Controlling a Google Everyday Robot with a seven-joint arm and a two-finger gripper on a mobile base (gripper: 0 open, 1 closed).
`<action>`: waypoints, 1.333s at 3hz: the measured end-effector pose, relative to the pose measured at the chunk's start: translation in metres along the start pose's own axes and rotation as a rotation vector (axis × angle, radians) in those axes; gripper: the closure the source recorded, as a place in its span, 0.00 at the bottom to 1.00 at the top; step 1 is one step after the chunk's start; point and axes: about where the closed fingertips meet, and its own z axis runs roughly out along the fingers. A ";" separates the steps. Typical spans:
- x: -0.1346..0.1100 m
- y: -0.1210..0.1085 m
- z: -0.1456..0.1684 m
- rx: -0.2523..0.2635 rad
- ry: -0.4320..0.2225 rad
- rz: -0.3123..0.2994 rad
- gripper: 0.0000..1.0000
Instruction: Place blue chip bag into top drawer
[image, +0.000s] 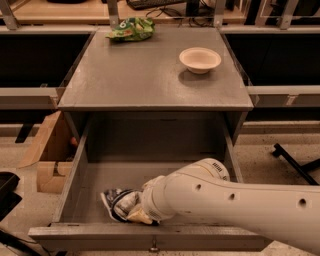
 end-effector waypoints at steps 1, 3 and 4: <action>0.000 0.000 0.000 0.000 0.000 0.000 0.00; -0.014 -0.017 -0.016 -0.023 -0.046 -0.004 0.00; -0.023 -0.052 -0.074 -0.033 -0.110 0.033 0.00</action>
Offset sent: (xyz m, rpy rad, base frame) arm 0.0012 0.0008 0.0007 0.0102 0.0022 0.0041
